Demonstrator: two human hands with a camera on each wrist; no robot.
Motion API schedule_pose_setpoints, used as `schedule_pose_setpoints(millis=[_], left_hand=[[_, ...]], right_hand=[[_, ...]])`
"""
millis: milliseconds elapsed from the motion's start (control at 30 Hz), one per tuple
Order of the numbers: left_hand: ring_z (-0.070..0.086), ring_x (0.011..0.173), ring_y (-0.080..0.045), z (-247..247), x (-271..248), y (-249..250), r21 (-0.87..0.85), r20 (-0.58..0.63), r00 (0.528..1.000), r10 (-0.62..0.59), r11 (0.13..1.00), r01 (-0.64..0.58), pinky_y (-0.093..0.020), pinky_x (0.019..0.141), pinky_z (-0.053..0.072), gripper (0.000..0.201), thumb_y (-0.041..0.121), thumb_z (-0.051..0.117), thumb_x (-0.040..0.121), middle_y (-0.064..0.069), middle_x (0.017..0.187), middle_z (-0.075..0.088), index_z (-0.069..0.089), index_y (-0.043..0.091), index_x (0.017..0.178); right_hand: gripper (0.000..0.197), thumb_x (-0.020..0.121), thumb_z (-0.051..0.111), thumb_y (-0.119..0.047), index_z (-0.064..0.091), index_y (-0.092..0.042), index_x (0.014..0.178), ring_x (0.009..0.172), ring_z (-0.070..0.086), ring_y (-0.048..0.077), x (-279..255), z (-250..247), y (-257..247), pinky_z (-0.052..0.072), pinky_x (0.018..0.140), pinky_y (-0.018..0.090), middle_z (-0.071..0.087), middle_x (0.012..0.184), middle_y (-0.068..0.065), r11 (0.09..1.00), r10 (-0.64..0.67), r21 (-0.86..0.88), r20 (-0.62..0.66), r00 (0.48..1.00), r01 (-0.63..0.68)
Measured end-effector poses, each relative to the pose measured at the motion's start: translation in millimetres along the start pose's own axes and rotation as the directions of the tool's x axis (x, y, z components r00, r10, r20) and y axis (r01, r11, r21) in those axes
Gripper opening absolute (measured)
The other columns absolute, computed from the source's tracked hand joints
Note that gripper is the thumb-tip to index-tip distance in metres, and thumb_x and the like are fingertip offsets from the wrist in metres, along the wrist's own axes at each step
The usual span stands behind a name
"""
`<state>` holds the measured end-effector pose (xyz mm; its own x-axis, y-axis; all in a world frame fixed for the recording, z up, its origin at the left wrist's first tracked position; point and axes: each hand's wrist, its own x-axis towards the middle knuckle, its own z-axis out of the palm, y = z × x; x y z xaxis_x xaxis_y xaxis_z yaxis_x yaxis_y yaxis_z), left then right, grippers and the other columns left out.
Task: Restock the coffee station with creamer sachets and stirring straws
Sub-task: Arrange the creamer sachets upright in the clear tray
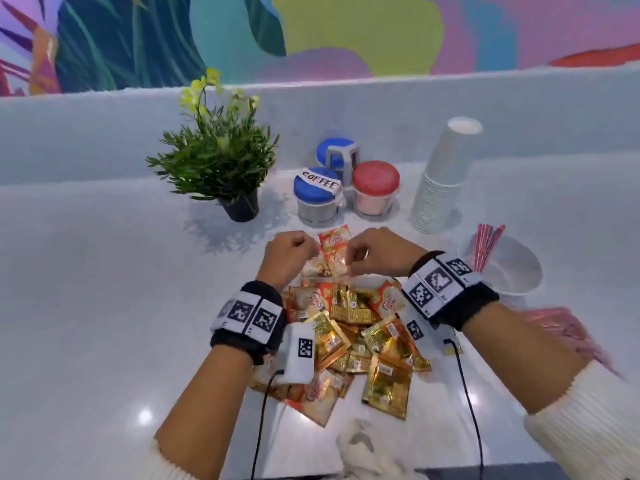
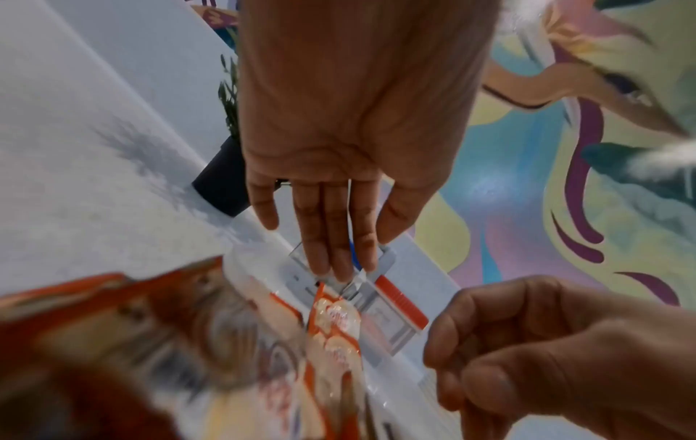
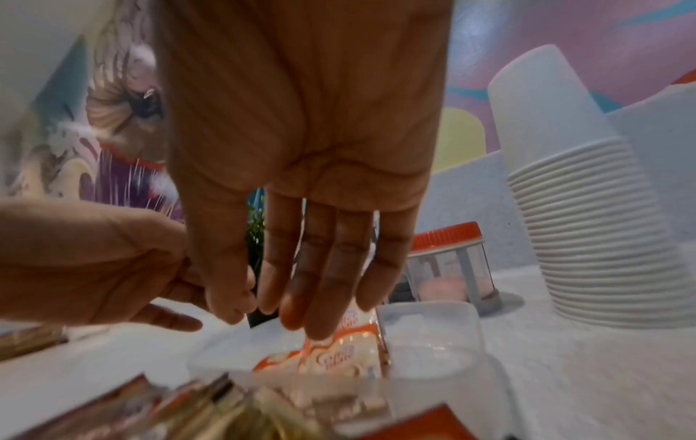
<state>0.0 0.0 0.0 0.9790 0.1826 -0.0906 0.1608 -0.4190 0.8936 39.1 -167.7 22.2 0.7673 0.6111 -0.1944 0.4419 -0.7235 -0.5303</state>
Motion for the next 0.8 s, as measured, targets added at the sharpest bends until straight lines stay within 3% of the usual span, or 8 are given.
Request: schedule_pose_setpoints(millis=[100, 167, 233, 333, 467, 533, 633, 800], left_hand=[[0.057, 0.087, -0.014, 10.5, 0.1, -11.7, 0.114, 0.043, 0.998, -0.039, 0.993, 0.034, -0.023, 0.070, 0.040, 0.018, 0.017, 0.055, 0.090, -0.001, 0.087, 0.064, 0.070, 0.008, 0.088], [0.061, 0.093, -0.019, 17.6, 0.6, -21.2, 0.143, 0.096, 0.993, -0.068, 0.988, 0.054, -0.027, 0.082, 0.045, 0.018, 0.021, 0.055, 0.091, -0.003, 0.093, 0.068, 0.070, 0.012, 0.087], [0.062, 0.100, -0.024, 21.8, 3.8, -28.3, 0.224, 0.130, 0.986, -0.101, 0.972, 0.070, -0.038, 0.094, 0.046, 0.019, 0.025, 0.055, 0.091, -0.005, 0.101, 0.070, 0.071, 0.015, 0.091], [0.061, 0.104, -0.024, 26.2, 3.0, -31.5, 0.338, 0.139, 0.982, -0.128, 0.938, 0.075, -0.040, 0.097, 0.043, 0.021, 0.030, 0.054, 0.092, -0.002, 0.105, 0.070, 0.071, 0.018, 0.095], [0.060, 0.105, -0.021, 30.6, 0.2, -31.1, 0.322, 0.112, 0.982, -0.153, 0.940, 0.110, -0.041, 0.101, 0.039, 0.018, 0.030, 0.054, 0.091, 0.001, 0.104, 0.070, 0.071, 0.022, 0.091], [0.061, 0.104, -0.022, 31.0, 0.1, -32.2, 0.295, 0.121, 0.980, -0.158, 0.948, 0.116, -0.042, 0.101, 0.040, 0.016, 0.030, 0.055, 0.091, 0.000, 0.101, 0.071, 0.069, 0.025, 0.087], [0.061, 0.103, -0.022, 28.3, -1.6, -30.3, 0.252, 0.128, 0.981, -0.147, 0.961, 0.111, -0.041, 0.101, 0.041, 0.017, 0.027, 0.055, 0.091, -0.001, 0.101, 0.070, 0.071, 0.019, 0.090], [0.062, 0.085, -0.017, 19.5, -8.7, -13.6, 0.014, 0.052, 0.995, -0.083, 0.996, 0.082, -0.026, 0.079, 0.046, 0.017, 0.014, 0.052, 0.090, -0.004, 0.086, 0.067, 0.068, 0.012, 0.083]], right_hand=[[0.021, 0.077, 0.071, -0.016, 0.067, -0.008, 0.096, 0.083, 0.054, 0.013, -2.1, 11.9, 8.3, 0.043, 0.076, 0.024, 0.066, 0.102, 0.007, 0.995, 0.064, -0.076, 0.066, 0.996, -0.059], [0.026, 0.074, 0.073, -0.020, 0.066, -0.011, 0.098, 0.087, 0.055, 0.016, -6.7, 21.3, 10.3, 0.045, 0.077, 0.028, 0.065, 0.106, 0.006, 0.989, 0.100, -0.118, 0.109, 0.989, -0.087], [0.034, 0.071, 0.076, -0.022, 0.064, -0.013, 0.101, 0.094, 0.057, 0.020, -8.7, 25.2, 12.1, 0.046, 0.078, 0.031, 0.062, 0.108, 0.006, 0.984, 0.130, -0.144, 0.154, 0.980, -0.108], [0.050, 0.069, 0.077, -0.020, 0.057, -0.017, 0.114, 0.103, 0.054, 0.021, -13.5, 31.2, 11.9, 0.046, 0.082, 0.034, 0.058, 0.113, 0.003, 0.982, 0.121, -0.165, 0.192, 0.974, -0.089], [0.064, 0.069, 0.078, -0.020, 0.049, -0.022, 0.126, 0.114, 0.050, 0.020, -17.3, 38.3, 11.7, 0.042, 0.086, 0.032, 0.053, 0.126, -0.001, 0.974, 0.106, -0.218, 0.196, 0.975, -0.062], [0.059, 0.069, 0.078, -0.020, 0.051, -0.019, 0.121, 0.108, 0.051, 0.020, -16.5, 41.5, 12.7, 0.042, 0.082, 0.032, 0.055, 0.120, 0.000, 0.971, 0.117, -0.228, 0.187, 0.975, -0.073], [0.043, 0.071, 0.076, -0.013, 0.055, -0.014, 0.109, 0.085, 0.049, 0.016, -15.7, 40.2, 15.0, 0.041, 0.071, 0.029, 0.055, 0.089, -0.002, 0.980, 0.141, -0.159, 0.152, 0.978, -0.116], [0.008, 0.079, 0.065, -0.001, 0.068, -0.004, 0.086, 0.061, 0.047, -0.003, -21.7, 21.8, 18.8, 0.037, 0.055, 0.001, 0.056, 0.071, -0.006, 0.998, 0.064, 0.018, -0.031, 0.997, -0.063]])
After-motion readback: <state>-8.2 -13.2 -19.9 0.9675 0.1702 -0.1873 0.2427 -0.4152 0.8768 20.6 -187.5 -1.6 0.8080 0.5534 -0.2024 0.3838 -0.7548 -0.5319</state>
